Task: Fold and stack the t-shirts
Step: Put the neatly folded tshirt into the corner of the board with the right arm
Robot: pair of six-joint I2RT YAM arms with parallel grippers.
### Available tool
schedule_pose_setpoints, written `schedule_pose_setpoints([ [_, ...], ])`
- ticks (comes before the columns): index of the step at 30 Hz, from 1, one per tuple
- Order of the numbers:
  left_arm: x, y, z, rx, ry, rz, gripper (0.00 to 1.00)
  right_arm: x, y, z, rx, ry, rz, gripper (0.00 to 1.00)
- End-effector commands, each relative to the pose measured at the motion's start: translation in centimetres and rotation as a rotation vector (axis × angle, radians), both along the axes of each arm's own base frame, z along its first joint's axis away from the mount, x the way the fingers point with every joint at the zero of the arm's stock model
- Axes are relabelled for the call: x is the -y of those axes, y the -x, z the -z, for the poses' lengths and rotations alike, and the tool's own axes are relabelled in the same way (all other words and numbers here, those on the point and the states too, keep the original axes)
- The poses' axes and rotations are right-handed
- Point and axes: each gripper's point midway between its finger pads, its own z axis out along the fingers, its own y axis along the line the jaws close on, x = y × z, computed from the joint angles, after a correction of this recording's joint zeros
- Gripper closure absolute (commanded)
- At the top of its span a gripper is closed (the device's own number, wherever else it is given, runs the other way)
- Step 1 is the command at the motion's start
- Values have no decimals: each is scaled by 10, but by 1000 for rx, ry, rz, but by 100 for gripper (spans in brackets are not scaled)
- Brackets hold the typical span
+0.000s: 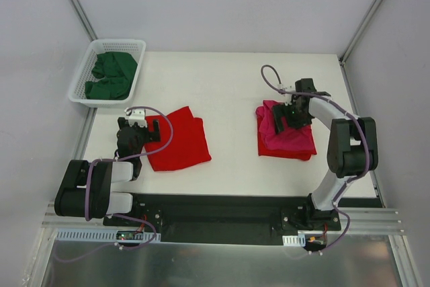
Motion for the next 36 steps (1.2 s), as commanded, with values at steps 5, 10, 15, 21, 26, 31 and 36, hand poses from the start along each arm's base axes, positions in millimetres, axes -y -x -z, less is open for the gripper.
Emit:
schedule_pose_setpoints([
  [5,4,-12,-19,69,20,19,1,-17,0,0,-37,0,1,4],
  [10,3,-12,-20,70,20,18,1,-39,1,-14,-24,-36,-30,4],
  [15,4,-12,-20,70,21,21,1,-55,-5,-12,-51,-58,-36,4],
  [21,4,-12,-19,69,19,20,1,-73,-26,-11,-47,-63,-46,4],
  [26,4,-12,-20,70,19,21,1,-86,-44,-6,-44,-57,-56,4],
  [31,4,-12,-20,72,19,21,1,-102,-52,0,-51,-52,-72,4],
  [36,4,-12,-19,69,19,20,1,-119,-53,6,-63,-62,-90,4],
])
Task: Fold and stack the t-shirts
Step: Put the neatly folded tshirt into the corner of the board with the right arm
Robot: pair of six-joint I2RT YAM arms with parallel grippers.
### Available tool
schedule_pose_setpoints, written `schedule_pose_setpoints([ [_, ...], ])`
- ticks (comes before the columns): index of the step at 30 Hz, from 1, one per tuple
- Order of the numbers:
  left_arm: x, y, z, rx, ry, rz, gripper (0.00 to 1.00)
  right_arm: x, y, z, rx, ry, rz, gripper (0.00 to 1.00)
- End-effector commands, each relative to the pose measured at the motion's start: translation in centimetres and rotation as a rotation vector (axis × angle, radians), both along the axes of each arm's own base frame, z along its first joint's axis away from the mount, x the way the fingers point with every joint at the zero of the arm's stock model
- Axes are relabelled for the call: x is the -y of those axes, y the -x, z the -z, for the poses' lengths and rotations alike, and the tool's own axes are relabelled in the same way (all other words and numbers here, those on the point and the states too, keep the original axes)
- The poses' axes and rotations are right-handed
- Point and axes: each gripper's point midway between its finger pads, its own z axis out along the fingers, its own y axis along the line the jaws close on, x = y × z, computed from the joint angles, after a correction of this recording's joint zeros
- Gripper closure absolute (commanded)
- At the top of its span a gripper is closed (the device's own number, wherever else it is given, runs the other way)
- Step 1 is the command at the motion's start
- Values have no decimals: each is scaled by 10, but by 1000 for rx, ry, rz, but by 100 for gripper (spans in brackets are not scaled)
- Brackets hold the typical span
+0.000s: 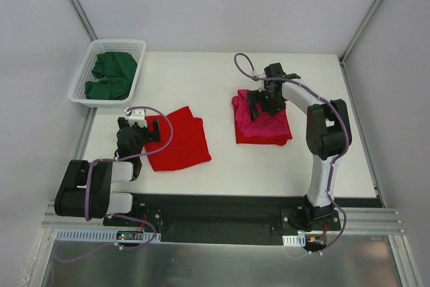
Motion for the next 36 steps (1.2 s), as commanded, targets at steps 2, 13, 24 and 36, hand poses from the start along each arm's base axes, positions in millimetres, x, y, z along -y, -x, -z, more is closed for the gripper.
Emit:
schedule_pose_setpoints([
  [2,4,-11,-19,67,19,20,1,-30,7,13,-48,-28,-18,4],
  [13,4,-12,-20,70,21,21,1,-70,3,18,-37,-21,2,4],
  [24,4,-11,-19,68,21,21,1,-97,-22,9,-13,-40,10,4],
  [36,3,-11,-19,69,19,20,1,-107,-46,1,48,-50,28,4],
])
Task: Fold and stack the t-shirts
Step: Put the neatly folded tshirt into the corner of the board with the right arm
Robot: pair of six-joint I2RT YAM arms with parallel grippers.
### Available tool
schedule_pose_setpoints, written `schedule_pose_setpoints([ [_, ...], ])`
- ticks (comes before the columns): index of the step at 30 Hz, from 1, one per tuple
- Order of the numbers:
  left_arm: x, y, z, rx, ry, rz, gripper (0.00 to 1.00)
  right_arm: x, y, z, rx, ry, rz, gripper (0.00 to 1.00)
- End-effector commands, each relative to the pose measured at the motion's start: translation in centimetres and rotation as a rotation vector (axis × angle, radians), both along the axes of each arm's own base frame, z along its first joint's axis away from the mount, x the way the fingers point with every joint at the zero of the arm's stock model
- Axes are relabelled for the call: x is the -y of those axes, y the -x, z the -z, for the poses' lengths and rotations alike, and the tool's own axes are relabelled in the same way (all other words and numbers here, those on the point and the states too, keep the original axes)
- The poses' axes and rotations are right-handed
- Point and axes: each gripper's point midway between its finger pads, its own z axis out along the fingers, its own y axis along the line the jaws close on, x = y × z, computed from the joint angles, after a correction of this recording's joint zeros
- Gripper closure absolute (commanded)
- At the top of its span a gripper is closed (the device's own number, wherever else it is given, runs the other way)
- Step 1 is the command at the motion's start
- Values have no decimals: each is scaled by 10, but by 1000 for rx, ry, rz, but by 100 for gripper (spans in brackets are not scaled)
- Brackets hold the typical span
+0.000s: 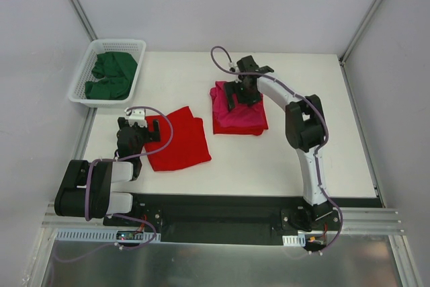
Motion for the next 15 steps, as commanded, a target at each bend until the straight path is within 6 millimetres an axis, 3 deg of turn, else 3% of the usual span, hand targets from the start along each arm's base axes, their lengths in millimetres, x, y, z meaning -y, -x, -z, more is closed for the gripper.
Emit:
schedule_pose_setpoints([
  [1,4,-11,-19,69,20,19,1,-13,-10,4,5,-20,12,4],
  [15,3,-12,-20,70,20,18,0,-9,-44,-1,84,13,41,4],
])
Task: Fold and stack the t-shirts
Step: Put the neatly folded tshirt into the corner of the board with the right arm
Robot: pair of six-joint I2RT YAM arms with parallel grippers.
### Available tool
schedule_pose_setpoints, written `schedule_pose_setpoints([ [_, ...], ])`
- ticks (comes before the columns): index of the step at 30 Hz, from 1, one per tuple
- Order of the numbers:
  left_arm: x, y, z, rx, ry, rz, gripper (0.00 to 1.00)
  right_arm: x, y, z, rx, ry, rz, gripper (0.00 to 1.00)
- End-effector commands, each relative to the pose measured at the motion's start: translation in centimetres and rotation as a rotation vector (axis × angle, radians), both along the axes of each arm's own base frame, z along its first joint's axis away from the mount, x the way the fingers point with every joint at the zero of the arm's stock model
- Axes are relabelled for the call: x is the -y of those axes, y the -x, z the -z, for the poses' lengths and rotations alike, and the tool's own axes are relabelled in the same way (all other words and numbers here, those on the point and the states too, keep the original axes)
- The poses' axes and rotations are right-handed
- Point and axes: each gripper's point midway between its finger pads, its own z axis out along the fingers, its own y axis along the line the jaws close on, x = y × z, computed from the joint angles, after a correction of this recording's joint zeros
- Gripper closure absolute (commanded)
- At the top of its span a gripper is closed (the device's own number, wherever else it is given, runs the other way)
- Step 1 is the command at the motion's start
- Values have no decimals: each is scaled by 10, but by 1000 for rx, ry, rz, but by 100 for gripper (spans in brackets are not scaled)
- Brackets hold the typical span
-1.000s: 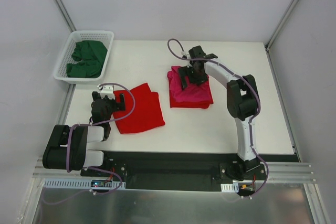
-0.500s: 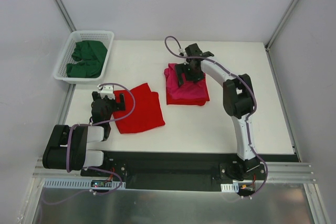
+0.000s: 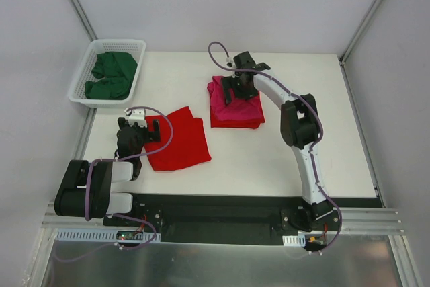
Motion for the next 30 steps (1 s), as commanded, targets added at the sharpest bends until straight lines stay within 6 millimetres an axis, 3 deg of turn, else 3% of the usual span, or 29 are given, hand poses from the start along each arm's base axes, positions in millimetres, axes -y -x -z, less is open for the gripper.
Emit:
schedule_pose_setpoints([
  [1,4,-11,-19,68,22,20,1,2,-15,0,28,11,30,4],
  [13,4,-12,-20,70,20,19,1,9,-41,-13,95,11,58,4],
  [22,4,-11,-19,67,21,21,1,12,-35,-16,89,12,74,4],
  [25,4,-11,-19,68,20,19,1,17,-31,-30,128,-2,84,4],
  [29,4,-12,-20,70,21,21,1,18,-29,-65,183,-29,89,4],
  [30,4,-11,-19,68,19,20,1,19,-27,-84,213,-41,89,4],
])
